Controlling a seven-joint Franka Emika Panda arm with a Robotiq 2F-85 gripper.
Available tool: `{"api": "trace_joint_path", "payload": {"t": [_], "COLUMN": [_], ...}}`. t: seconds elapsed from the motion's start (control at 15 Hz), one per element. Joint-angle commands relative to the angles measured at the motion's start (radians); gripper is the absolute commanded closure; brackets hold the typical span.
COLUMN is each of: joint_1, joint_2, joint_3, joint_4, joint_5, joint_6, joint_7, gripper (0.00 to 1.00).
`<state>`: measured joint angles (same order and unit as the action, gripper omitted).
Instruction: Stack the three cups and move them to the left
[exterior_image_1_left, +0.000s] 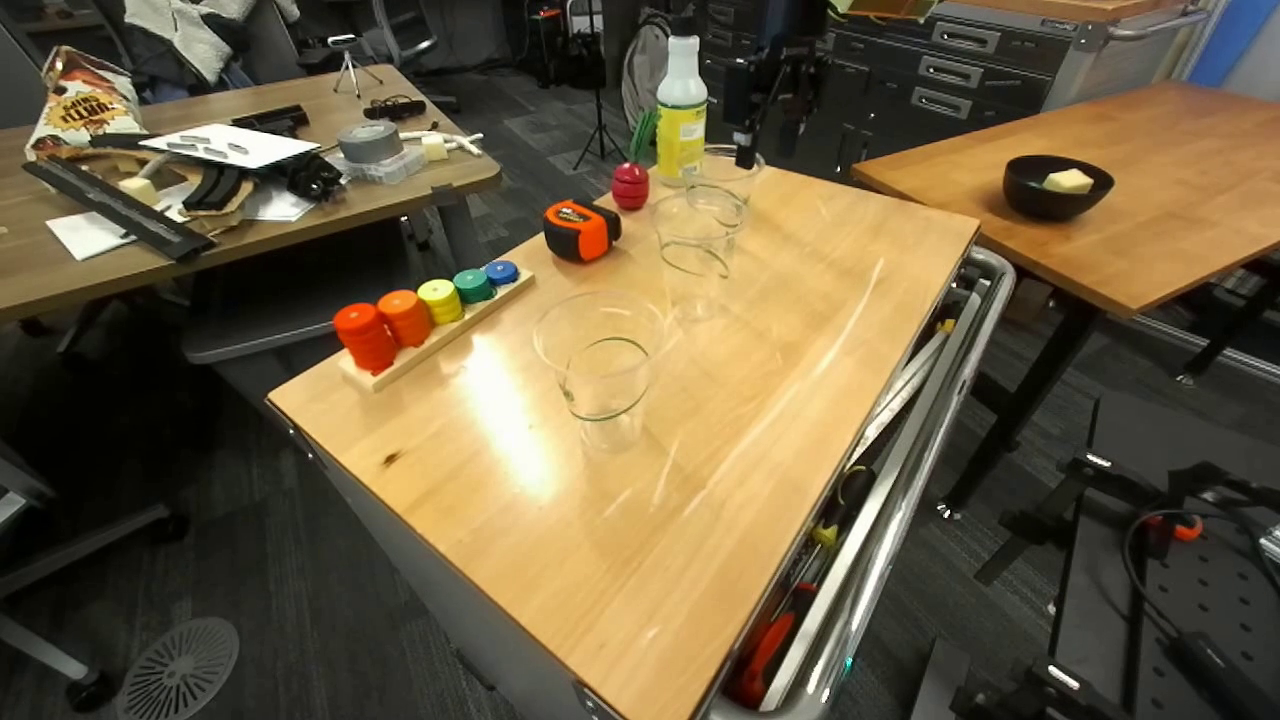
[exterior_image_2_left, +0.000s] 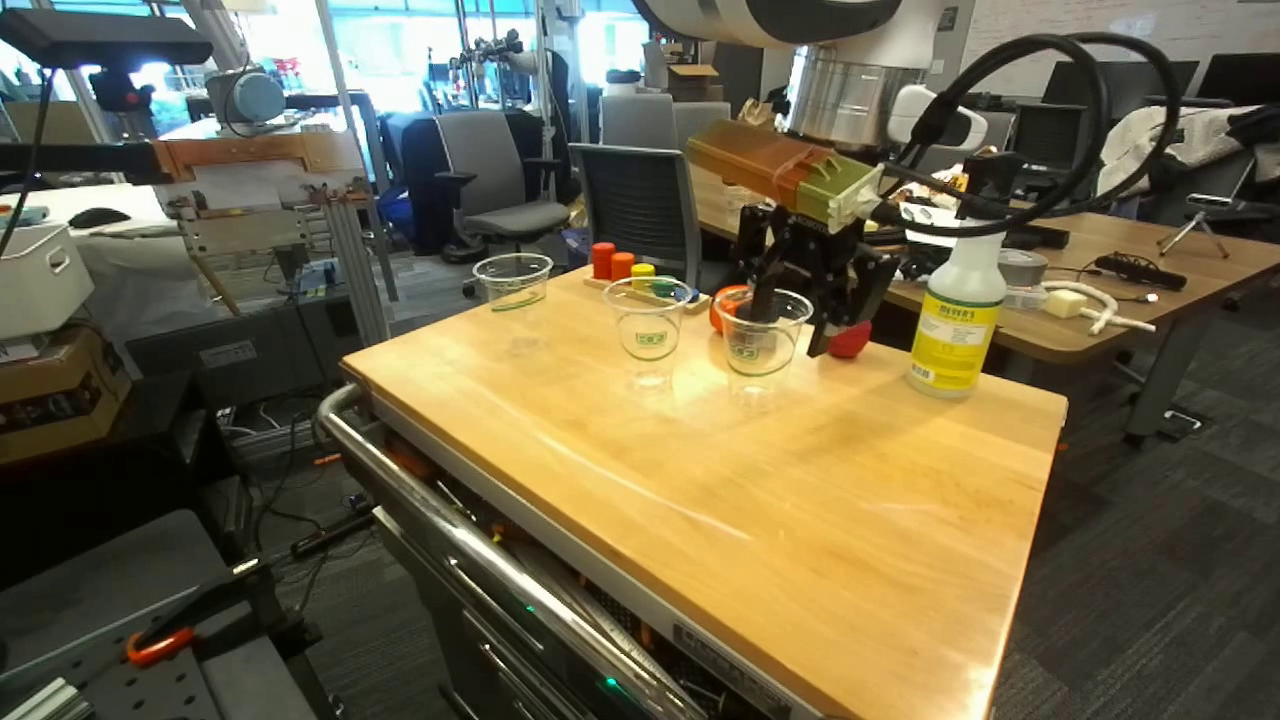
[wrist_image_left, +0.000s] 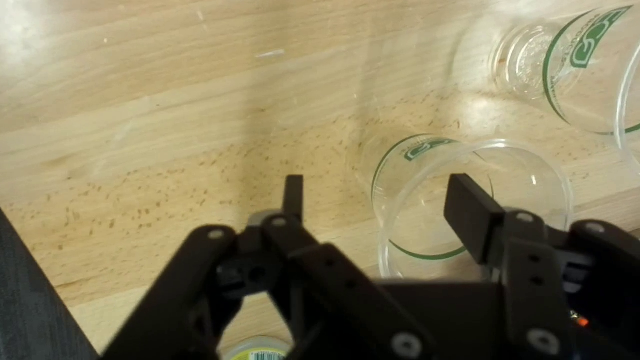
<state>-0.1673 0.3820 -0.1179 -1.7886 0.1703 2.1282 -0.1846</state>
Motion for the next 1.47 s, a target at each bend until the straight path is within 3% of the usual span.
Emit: {"api": "trace_joint_path", "payload": {"t": [0.0, 0.27, 0.4, 0.8, 1.13, 1.4], "joint_1": [-0.022, -0.017, -0.016, -0.020, -0.047, -0.029], "joint_2": [0.023, 0.014, 0.009, -0.044, -0.159, -0.249], "joint_3": [0.028, 0.030, 0.026, 0.003, 0.022, 0.017], "joint_4": [0.032, 0.014, 0.011, 0.013, 0.038, 0.045], "joint_5": [0.043, 0.043, 0.040, 0.032, 0.182, 0.279], "joint_6": [0.026, 0.068, 0.067, -0.009, -0.171, -0.277], "joint_7": [0.003, 0.021, 0.044, 0.157, 0.174, 0.169], "gripper": [0.58, 0.89, 1.00, 0.98, 0.98, 0.98]}}
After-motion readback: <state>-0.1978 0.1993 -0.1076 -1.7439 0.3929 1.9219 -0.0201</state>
